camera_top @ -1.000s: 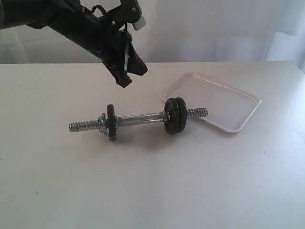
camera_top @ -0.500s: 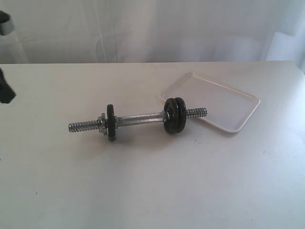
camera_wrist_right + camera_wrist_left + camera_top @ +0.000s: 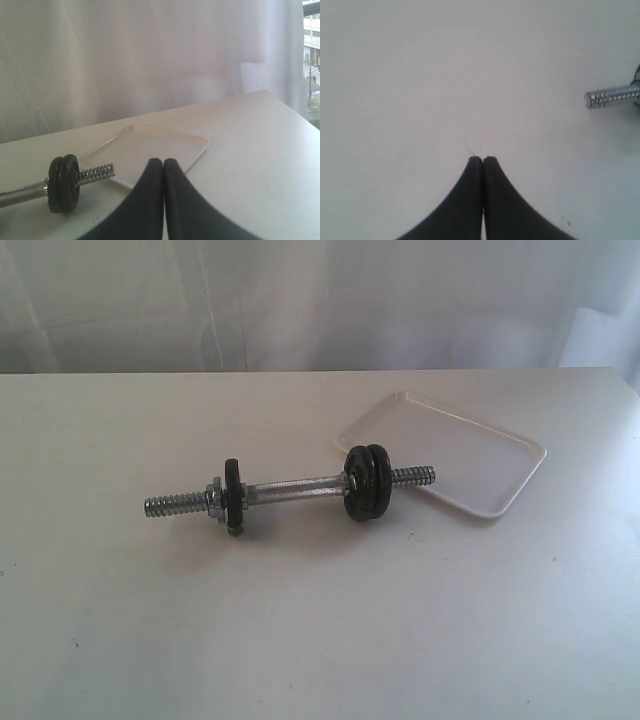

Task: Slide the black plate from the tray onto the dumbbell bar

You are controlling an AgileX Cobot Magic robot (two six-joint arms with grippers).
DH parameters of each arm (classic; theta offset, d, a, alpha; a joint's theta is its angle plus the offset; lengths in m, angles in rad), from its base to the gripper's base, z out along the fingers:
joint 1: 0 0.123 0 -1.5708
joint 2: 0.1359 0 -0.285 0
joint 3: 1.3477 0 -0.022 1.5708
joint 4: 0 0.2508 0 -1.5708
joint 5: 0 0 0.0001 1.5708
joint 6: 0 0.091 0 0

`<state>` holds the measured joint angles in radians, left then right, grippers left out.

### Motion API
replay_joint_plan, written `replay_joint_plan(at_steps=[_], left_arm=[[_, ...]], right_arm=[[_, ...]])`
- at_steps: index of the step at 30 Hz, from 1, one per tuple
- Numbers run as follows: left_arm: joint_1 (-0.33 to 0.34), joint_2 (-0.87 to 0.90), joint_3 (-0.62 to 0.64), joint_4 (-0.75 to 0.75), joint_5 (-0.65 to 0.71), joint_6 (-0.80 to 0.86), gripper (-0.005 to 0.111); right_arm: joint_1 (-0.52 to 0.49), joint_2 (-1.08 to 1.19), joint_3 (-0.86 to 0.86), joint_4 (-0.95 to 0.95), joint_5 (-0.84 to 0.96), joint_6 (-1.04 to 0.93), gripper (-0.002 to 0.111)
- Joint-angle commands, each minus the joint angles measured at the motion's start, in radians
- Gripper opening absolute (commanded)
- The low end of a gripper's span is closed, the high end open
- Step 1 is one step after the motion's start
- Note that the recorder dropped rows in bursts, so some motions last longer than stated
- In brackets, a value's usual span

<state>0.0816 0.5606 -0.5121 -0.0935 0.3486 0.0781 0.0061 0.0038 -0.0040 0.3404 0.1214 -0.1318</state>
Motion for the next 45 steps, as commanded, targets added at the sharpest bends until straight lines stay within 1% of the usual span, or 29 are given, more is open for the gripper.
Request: replay_joint_plan(at_steps=[1,5,9,11,14,17,22,24,27,33,36,38,40,41,45], left_arm=[[0.003,-0.226,0.059,0.001,-0.051,-0.027,0.000],[0.003,-0.408,0.090,0.001,-0.082,-0.030,0.000],[0.003,-0.554,0.120,0.001,-0.132,-0.030,0.000],[-0.015,-0.561,0.125,0.011,-0.139,-0.013,0.000],[-0.044,-0.561,0.095,0.013,-0.112,0.001,0.000],[-0.046,-0.561,0.092,0.004,-0.108,-0.012,0.000],[-0.046,-0.561,0.124,-0.013,-0.080,-0.189,0.000],[-0.046,-0.561,0.162,-0.013,-0.102,-0.202,0.000],[-0.046,-0.561,0.228,-0.037,-0.172,-0.215,0.000],[-0.046,-0.561,0.397,-0.061,-0.318,-0.223,0.000],[-0.046,-0.561,0.484,-0.061,-0.359,-0.231,0.000],[-0.046,-0.561,0.512,-0.045,-0.361,-0.214,0.000],[-0.046,-0.561,0.512,-0.038,-0.246,-0.178,0.000],[-0.046,-0.561,0.512,-0.039,-0.227,-0.152,0.000],[-0.044,-0.561,0.512,-0.046,-0.231,-0.150,0.000]], right_arm=[[-0.006,-0.004,0.004,0.004,-0.012,0.007,0.000],[-0.006,-0.004,0.004,0.004,-0.012,-0.005,0.000],[-0.006,-0.004,0.004,0.004,-0.012,-0.001,0.000],[-0.006,-0.004,0.004,0.004,-0.012,-0.001,0.000],[-0.006,-0.004,0.004,0.004,-0.012,-0.001,0.000],[-0.006,-0.004,0.004,0.004,-0.012,-0.001,0.000],[-0.006,-0.004,0.004,0.002,-0.012,-0.001,0.000],[-0.006,-0.004,0.004,0.002,-0.012,-0.001,0.000],[-0.006,-0.004,0.004,0.002,-0.012,-0.001,0.000],[-0.006,-0.004,0.004,0.002,-0.012,-0.001,0.000],[-0.006,-0.004,0.004,0.002,-0.012,-0.001,0.000],[-0.006,-0.004,0.004,0.002,-0.012,-0.001,0.000],[-0.006,-0.004,0.004,0.002,-0.012,-0.001,0.000],[-0.006,-0.004,0.004,0.002,-0.012,-0.001,0.000],[-0.006,-0.004,0.004,0.002,-0.012,-0.001,0.000]])
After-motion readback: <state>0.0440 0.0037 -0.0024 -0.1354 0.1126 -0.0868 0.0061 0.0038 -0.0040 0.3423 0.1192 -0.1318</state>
